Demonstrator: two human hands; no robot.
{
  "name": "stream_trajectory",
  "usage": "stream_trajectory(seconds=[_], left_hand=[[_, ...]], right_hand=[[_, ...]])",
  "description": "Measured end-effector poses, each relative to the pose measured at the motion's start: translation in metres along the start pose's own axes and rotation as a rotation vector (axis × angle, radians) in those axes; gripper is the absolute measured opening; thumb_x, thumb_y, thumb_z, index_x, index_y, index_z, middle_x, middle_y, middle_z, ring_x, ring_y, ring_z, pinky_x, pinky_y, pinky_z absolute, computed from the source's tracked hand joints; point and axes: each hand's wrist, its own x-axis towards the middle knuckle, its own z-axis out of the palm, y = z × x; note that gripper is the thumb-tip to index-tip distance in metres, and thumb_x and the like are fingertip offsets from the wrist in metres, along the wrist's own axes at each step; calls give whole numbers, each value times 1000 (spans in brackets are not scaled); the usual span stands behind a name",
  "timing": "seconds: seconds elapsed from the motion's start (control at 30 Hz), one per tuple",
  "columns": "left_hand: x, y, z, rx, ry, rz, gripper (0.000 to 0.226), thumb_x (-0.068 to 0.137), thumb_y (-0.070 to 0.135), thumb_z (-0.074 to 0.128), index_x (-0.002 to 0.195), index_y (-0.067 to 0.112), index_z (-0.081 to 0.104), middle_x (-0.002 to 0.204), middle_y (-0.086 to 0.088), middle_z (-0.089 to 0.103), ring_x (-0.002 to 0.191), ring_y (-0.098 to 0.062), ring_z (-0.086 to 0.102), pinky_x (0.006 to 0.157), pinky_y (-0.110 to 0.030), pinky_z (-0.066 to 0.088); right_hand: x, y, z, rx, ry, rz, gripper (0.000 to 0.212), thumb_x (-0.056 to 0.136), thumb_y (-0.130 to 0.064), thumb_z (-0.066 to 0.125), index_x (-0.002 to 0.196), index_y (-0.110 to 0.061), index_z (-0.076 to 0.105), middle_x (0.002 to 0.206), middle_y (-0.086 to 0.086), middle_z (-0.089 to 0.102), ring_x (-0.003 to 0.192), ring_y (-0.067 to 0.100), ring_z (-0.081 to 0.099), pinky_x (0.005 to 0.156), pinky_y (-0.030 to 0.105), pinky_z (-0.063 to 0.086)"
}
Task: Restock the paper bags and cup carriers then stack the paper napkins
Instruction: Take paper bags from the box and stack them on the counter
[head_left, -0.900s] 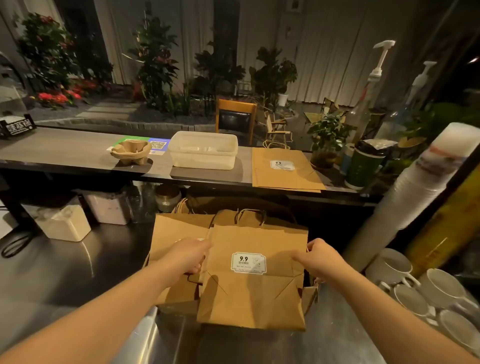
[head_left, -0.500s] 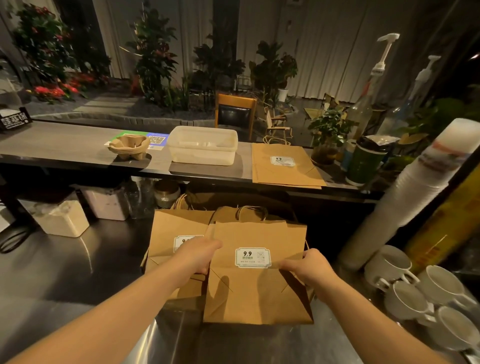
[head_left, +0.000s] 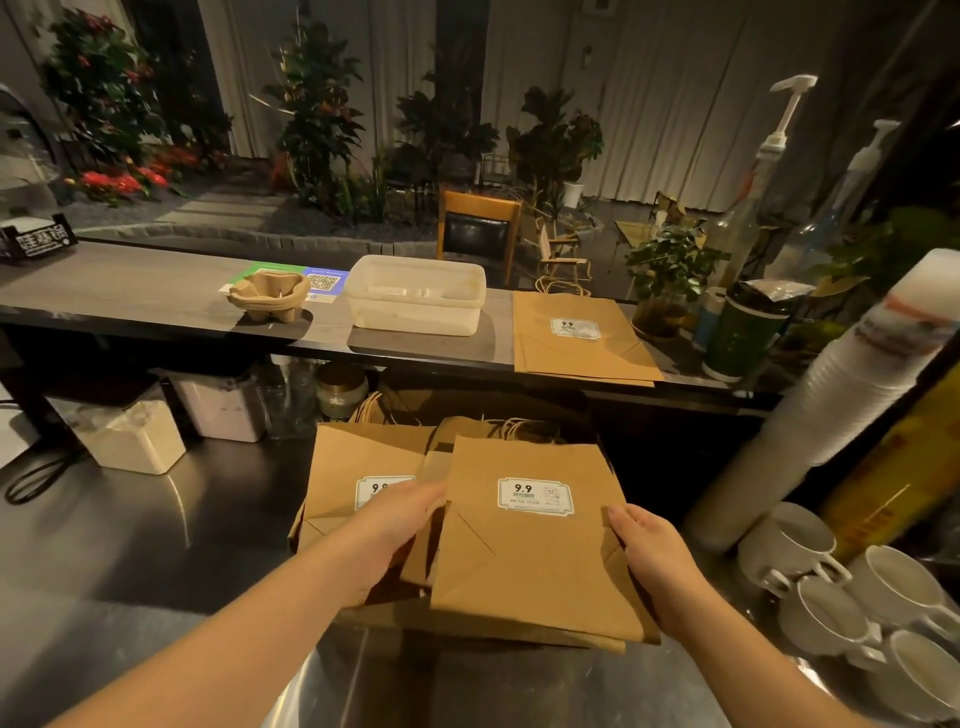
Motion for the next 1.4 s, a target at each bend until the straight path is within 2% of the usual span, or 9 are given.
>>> stream_trajectory(seconds=[0.1, 0.23, 0.3, 0.63, 0.77, 0.97, 1.1, 1.27, 1.4], left_hand=[[-2, -1, 4, -125, -42, 54, 53, 98, 60, 59, 142, 31, 54, 153, 2, 51, 145, -28, 39, 124, -53, 23], [-9, -7, 13, -94, -68, 175, 26, 101, 32, 65, 126, 30, 57, 128, 4, 65, 112, -14, 58, 100, -39, 48], [-7, -13, 18, -54, -46, 201, 26, 102, 27, 65, 126, 29, 57, 123, 6, 67, 114, -16, 60, 101, -40, 49], [-10, -10, 8, 98, 75, 321, 16, 108, 41, 48, 114, 34, 61, 110, 10, 64, 100, -8, 57, 75, -25, 47], [3, -11, -8, 170, 249, 329, 33, 107, 45, 48, 135, 30, 58, 127, 9, 62, 110, -11, 56, 92, -29, 52], [10, -4, -12, 240, 224, 213, 48, 107, 44, 47, 152, 27, 46, 134, -2, 59, 103, -14, 59, 74, -28, 49], [11, -1, -8, 291, 244, 203, 52, 107, 44, 47, 155, 26, 41, 150, -3, 50, 113, -15, 51, 86, -29, 43], [14, 6, -9, 209, 182, 153, 48, 107, 41, 50, 150, 20, 48, 141, -3, 56, 127, -24, 51, 101, -38, 44], [14, 3, -20, 193, 144, 165, 43, 107, 39, 49, 147, 23, 50, 123, 5, 55, 112, -16, 50, 95, -35, 47]], right_hand=[[-5, 1, 4, 98, -21, 10, 33, 108, -38, 44, 107, -15, 67, 99, 10, 76, 95, 32, 73, 92, 49, 58], [-9, 3, 13, 195, -2, 8, 29, 107, -41, 46, 110, -16, 61, 105, 11, 70, 100, 34, 68, 92, 50, 55], [-10, 2, 16, 204, -22, 6, 26, 104, -43, 51, 111, -19, 59, 105, 9, 71, 97, 31, 69, 85, 47, 57], [5, 3, 8, 318, -91, 6, 28, 98, -32, 64, 124, -22, 58, 102, 9, 78, 96, 34, 75, 88, 55, 59], [14, 0, 9, 366, -64, 46, 24, 100, -30, 63, 123, -22, 60, 103, 10, 78, 98, 36, 74, 92, 57, 57], [25, -14, 27, 127, -36, 58, 17, 101, -32, 62, 112, -19, 62, 102, 9, 75, 93, 31, 73, 83, 48, 60], [34, -17, 38, -7, -41, 53, 21, 99, -35, 64, 109, -16, 62, 101, 9, 73, 93, 30, 71, 88, 48, 60], [40, -10, 47, 42, -44, 59, 42, 89, -34, 76, 123, -20, 56, 109, 7, 71, 97, 30, 70, 85, 50, 60], [36, -15, 52, 182, -109, 105, 30, 95, -28, 70, 120, -19, 57, 111, 11, 72, 100, 33, 70, 90, 54, 58]])
